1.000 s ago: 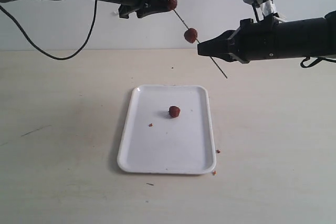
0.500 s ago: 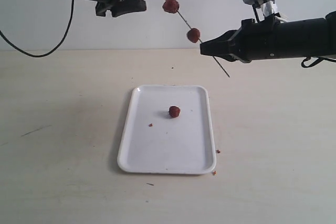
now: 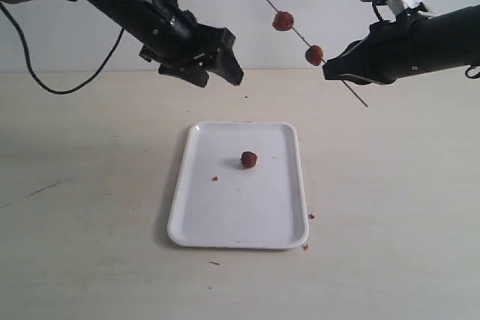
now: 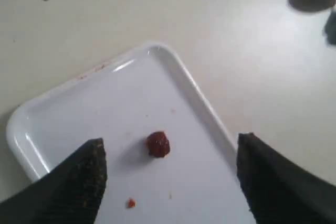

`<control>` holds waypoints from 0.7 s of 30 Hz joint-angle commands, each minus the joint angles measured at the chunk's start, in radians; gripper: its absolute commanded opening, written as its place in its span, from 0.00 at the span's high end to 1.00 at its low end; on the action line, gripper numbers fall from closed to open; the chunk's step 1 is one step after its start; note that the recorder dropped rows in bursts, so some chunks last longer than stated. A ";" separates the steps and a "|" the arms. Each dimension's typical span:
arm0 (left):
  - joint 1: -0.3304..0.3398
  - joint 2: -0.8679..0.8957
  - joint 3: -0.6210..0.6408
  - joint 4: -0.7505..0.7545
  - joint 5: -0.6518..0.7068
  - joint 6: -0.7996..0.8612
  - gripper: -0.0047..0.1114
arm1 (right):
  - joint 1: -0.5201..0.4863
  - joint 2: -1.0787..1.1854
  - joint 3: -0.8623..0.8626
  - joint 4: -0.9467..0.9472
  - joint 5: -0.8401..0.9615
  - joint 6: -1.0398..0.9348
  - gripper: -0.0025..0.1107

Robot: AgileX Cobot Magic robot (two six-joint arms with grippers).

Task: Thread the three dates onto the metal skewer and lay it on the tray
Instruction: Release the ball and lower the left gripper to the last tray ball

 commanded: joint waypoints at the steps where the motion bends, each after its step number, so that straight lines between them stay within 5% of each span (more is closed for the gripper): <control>1: -0.129 0.010 0.004 0.315 0.001 -0.201 0.37 | -0.025 -0.030 -0.004 -0.216 -0.064 0.205 0.98; 5: -0.233 0.048 0.004 0.544 -0.018 -0.277 0.37 | -0.057 -0.028 -0.004 -0.256 -0.063 0.248 0.98; 14: -0.361 0.118 0.004 0.693 -0.039 0.405 0.37 | -0.067 -0.028 -0.004 -0.263 -0.021 0.250 0.98; 21: -0.361 0.182 0.004 0.861 -0.078 0.616 0.37 | -0.067 -0.028 -0.004 -0.263 -0.015 0.247 0.98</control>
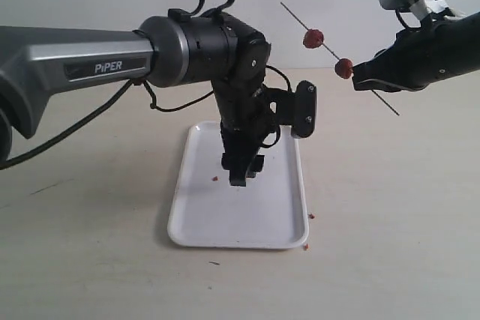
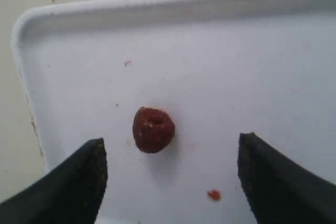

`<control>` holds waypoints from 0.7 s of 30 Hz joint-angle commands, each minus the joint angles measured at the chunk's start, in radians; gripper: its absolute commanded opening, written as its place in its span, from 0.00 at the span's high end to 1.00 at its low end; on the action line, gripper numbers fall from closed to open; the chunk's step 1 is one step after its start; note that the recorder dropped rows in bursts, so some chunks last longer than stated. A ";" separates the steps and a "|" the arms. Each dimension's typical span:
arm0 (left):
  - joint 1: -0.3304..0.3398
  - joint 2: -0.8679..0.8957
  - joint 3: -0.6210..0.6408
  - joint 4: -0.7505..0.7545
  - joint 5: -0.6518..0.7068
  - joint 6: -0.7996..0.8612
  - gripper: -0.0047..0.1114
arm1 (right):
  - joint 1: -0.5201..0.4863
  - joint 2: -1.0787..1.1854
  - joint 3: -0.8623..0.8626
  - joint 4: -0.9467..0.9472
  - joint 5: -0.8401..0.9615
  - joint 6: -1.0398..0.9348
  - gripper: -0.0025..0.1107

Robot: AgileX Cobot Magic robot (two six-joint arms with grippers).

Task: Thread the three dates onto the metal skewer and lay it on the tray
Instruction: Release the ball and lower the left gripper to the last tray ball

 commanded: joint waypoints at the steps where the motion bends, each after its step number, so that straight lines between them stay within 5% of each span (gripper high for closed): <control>1: 0.000 0.043 0.003 0.118 -0.047 0.105 0.37 | -0.006 -0.008 -0.004 0.002 0.005 0.000 0.98; 5: 0.000 0.067 0.003 0.118 -0.150 0.103 0.37 | -0.006 -0.008 -0.004 0.004 0.005 0.000 0.98; 13: 0.000 0.094 0.003 0.130 -0.142 0.103 0.37 | -0.006 -0.008 -0.004 0.007 0.005 -0.004 0.98; 21: 0.000 0.094 0.003 0.132 -0.136 0.094 0.58 | -0.006 -0.008 -0.004 0.008 0.005 -0.007 0.98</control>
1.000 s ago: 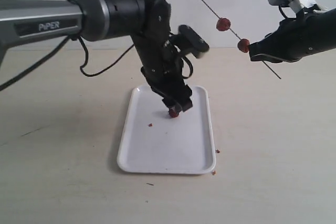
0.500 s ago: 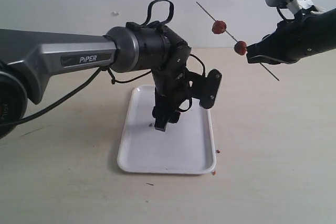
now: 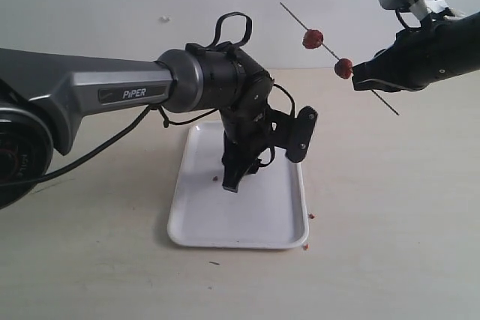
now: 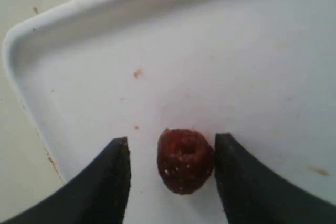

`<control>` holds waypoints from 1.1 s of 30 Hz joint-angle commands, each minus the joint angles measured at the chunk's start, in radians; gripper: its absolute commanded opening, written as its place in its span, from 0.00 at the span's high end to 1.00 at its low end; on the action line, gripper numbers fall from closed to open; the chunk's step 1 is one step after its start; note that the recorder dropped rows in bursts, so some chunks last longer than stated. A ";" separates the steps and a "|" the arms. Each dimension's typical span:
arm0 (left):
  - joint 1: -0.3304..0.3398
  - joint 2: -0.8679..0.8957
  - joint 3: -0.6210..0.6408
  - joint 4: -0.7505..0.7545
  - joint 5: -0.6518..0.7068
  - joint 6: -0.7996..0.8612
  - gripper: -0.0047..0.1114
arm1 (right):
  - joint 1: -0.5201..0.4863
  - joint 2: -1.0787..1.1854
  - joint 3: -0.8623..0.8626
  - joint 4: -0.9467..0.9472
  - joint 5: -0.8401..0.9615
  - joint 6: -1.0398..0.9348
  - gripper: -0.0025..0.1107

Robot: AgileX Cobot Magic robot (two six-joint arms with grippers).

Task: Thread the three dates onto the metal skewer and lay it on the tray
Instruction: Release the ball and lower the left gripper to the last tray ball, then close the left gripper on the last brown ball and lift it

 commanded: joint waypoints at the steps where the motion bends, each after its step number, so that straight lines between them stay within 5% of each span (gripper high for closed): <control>1: 0.000 0.008 0.003 0.004 0.004 -0.010 0.58 | -0.006 -0.008 -0.004 0.008 0.003 -0.007 0.98; 10: 0.000 0.008 0.003 0.004 0.004 -0.036 0.58 | -0.006 -0.008 -0.004 0.008 0.003 -0.007 0.98; 20: 0.000 0.008 0.003 0.004 0.007 -0.069 0.70 | -0.006 -0.008 -0.004 0.008 0.003 -0.007 0.98; 28: 0.016 -0.046 0.003 -0.003 0.005 -0.226 0.71 | -0.006 -0.008 -0.004 0.001 0.001 -0.009 0.98; 33: 0.075 -0.106 0.003 -0.202 -0.006 -0.263 0.71 | -0.006 -0.008 -0.004 -0.016 0.003 -0.009 0.98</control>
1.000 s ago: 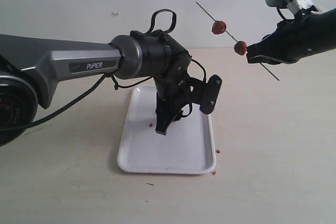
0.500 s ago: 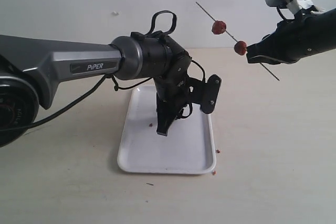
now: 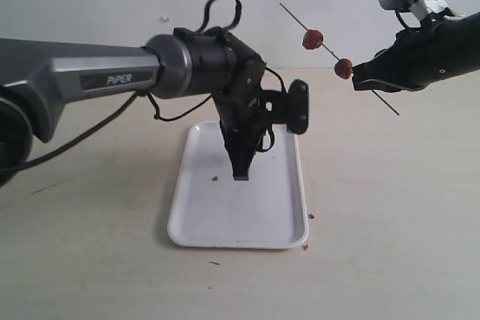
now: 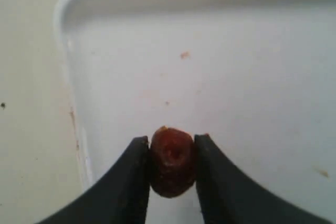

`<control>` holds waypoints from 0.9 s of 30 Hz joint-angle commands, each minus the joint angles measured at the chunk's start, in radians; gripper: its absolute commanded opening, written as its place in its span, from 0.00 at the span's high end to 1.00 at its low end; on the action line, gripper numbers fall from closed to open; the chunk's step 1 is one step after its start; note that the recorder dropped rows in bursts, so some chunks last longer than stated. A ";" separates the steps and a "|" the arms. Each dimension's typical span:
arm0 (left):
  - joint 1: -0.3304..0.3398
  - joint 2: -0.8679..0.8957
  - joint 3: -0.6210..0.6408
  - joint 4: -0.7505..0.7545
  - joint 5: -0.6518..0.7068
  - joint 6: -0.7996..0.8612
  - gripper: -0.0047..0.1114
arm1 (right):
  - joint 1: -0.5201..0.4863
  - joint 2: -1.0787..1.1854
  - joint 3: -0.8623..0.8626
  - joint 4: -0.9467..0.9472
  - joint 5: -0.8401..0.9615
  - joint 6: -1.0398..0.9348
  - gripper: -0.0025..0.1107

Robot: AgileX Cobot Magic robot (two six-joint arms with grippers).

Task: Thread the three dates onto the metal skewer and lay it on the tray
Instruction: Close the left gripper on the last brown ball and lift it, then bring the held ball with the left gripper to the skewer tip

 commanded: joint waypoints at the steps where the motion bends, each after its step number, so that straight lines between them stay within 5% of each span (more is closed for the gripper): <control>1: 0.067 -0.071 0.002 -0.225 -0.008 -0.037 0.71 | -0.006 -0.008 -0.004 -0.018 0.003 -0.007 0.98; 5: 0.148 -0.123 0.002 -0.494 -0.015 -0.035 0.71 | -0.006 -0.008 -0.004 -0.022 0.029 -0.007 0.98; 11: 0.293 -0.158 0.002 -1.099 -0.025 -0.032 0.71 | -0.006 -0.008 -0.004 -0.033 0.083 -0.007 0.98; 17: 0.366 -0.143 0.002 -1.592 -0.008 -0.043 0.71 | -0.006 0.004 -0.004 -0.033 0.167 -0.007 0.98; 20: 0.372 -0.134 0.002 -1.735 -0.030 -0.043 0.71 | -0.006 0.019 -0.004 -0.028 0.185 -0.007 0.98; 27: 0.372 -0.132 0.002 -1.809 -0.127 -0.047 0.71 | -0.006 0.033 -0.004 0.045 0.191 -0.035 0.98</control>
